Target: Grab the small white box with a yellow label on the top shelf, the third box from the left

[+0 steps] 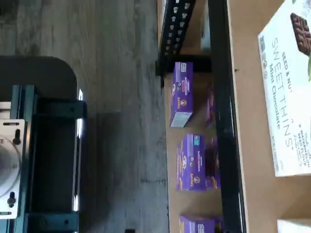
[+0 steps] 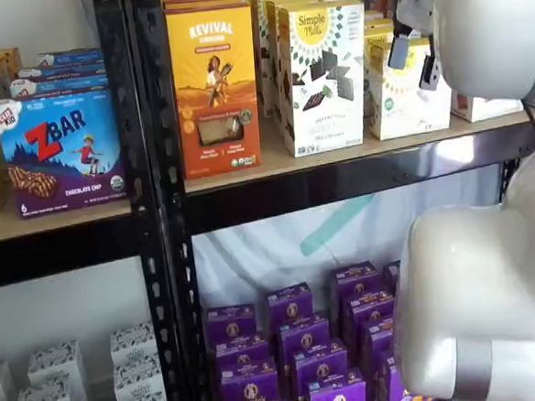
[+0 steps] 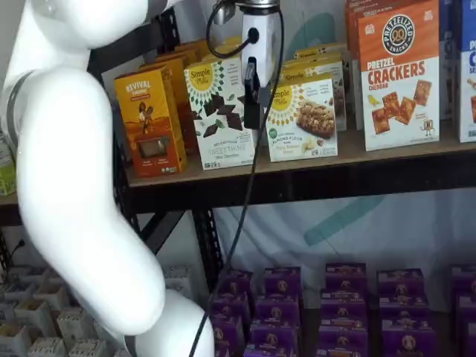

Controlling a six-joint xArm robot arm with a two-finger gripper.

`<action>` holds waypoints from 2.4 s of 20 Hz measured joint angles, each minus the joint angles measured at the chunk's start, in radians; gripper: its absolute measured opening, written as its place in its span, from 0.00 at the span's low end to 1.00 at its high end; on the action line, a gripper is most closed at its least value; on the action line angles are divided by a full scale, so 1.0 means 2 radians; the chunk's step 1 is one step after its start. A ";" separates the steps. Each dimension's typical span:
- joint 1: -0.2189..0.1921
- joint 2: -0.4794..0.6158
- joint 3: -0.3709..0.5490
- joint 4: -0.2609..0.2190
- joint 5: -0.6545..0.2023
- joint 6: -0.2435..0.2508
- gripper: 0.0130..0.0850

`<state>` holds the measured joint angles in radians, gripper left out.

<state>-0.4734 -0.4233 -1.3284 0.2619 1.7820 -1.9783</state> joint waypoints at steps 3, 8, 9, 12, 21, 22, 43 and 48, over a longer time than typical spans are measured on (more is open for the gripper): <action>-0.039 0.006 -0.012 0.023 0.032 -0.027 1.00; -0.068 0.006 -0.019 0.025 0.048 -0.053 1.00; -0.072 0.006 -0.019 0.027 0.050 -0.056 1.00; -0.086 0.001 -0.014 0.046 0.045 -0.063 1.00; -0.087 -0.026 0.024 0.091 -0.046 -0.061 1.00; -0.083 -0.029 0.028 0.088 -0.060 -0.060 1.00; 0.002 0.016 -0.007 0.000 -0.136 -0.012 1.00; 0.011 0.017 -0.005 -0.002 -0.149 -0.005 1.00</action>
<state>-0.4518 -0.3902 -1.3381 0.2577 1.4838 -1.9891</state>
